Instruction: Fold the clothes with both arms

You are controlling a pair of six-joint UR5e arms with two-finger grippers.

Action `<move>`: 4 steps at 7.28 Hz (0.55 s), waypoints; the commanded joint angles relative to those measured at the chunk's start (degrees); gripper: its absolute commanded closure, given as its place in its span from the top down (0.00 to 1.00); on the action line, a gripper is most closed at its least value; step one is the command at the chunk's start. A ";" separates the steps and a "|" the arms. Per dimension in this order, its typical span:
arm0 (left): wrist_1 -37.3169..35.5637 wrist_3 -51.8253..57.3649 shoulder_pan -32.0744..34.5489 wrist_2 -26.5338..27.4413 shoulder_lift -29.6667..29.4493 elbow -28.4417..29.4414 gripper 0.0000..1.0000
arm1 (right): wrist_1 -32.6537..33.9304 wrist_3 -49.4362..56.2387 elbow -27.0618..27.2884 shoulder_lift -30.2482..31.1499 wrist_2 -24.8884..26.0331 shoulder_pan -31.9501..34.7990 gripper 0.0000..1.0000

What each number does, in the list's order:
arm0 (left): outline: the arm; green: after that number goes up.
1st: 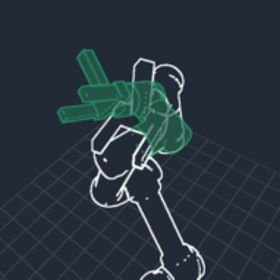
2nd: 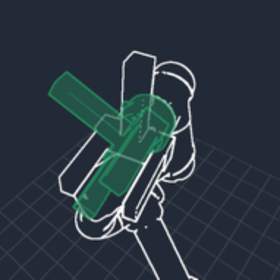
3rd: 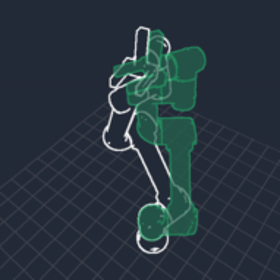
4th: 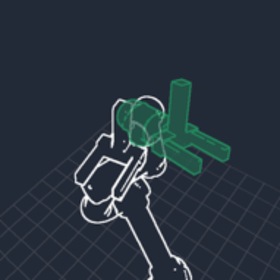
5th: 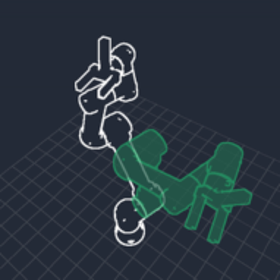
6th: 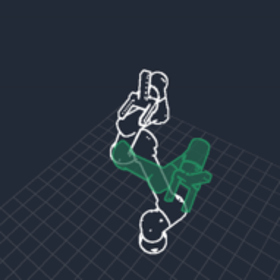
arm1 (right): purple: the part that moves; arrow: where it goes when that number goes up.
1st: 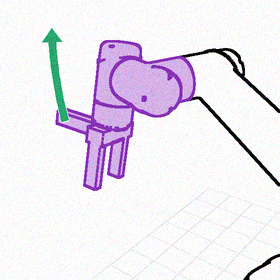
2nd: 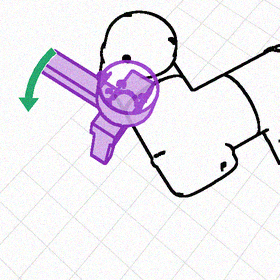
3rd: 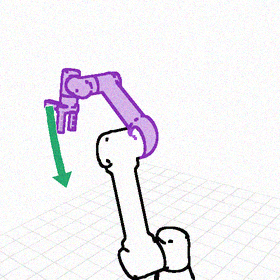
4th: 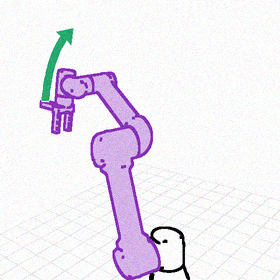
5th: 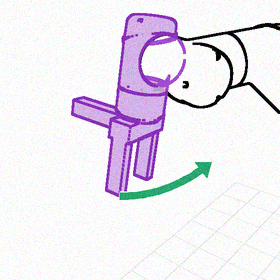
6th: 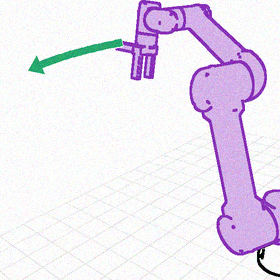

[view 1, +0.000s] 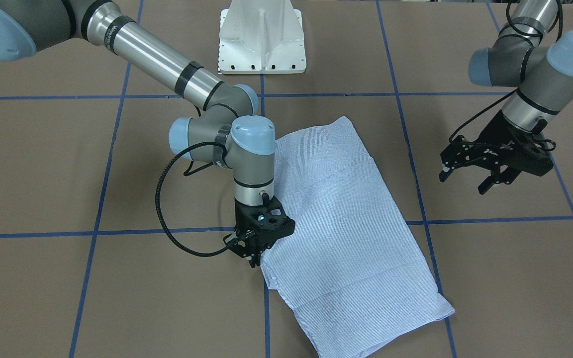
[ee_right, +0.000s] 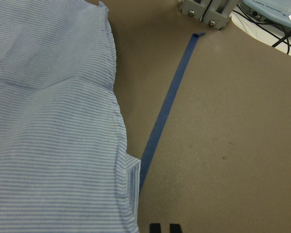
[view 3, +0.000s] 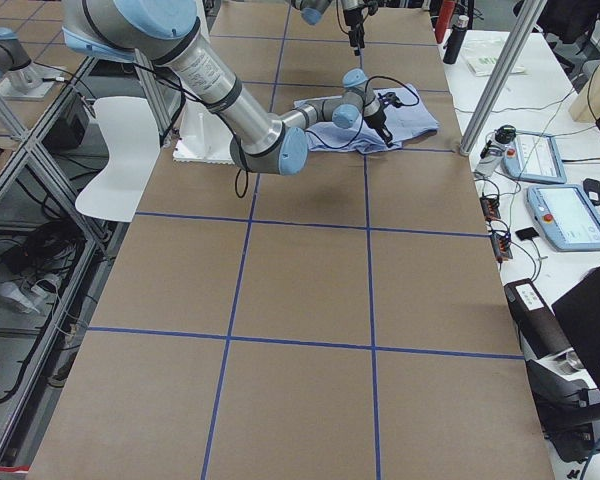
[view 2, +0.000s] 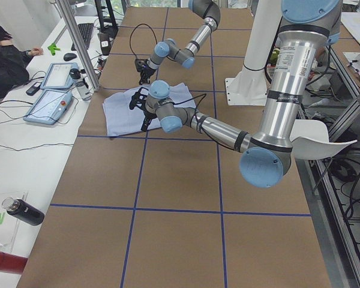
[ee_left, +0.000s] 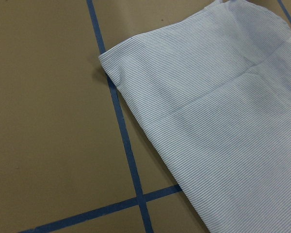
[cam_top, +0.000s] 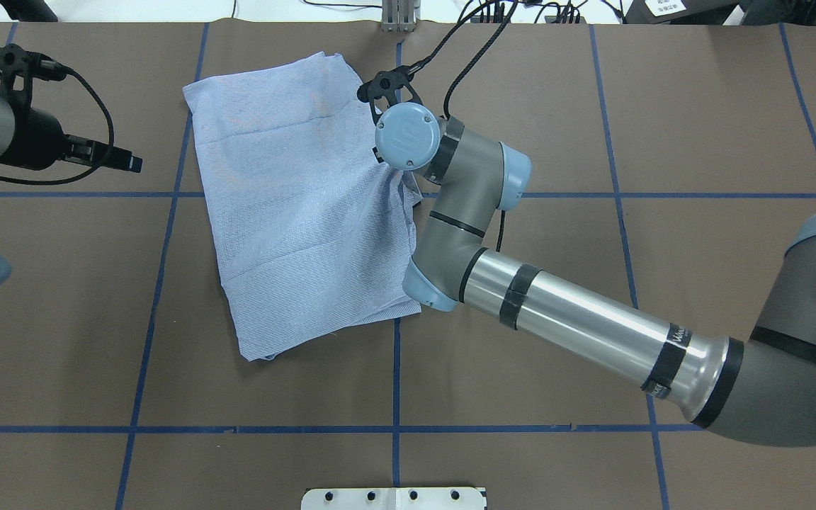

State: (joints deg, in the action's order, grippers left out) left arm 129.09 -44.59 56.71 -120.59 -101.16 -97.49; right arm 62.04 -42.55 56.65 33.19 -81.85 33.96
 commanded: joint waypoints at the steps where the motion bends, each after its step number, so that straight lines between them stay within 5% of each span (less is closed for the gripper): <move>1: -0.07 -0.32 -0.02 -0.09 0.08 -0.59 1.00 | 0.27 -8.34 5.73 2.49 -4.94 -0.03 1.00; 4: 0.11 -15.20 -5.61 0.17 2.70 -9.16 1.00 | 8.42 -21.37 18.18 7.13 -17.62 0.76 1.00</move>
State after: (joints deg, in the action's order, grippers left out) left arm 129.16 -53.20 54.44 -120.55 -100.25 -102.48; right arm 66.54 -57.86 68.96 37.79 -95.61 34.56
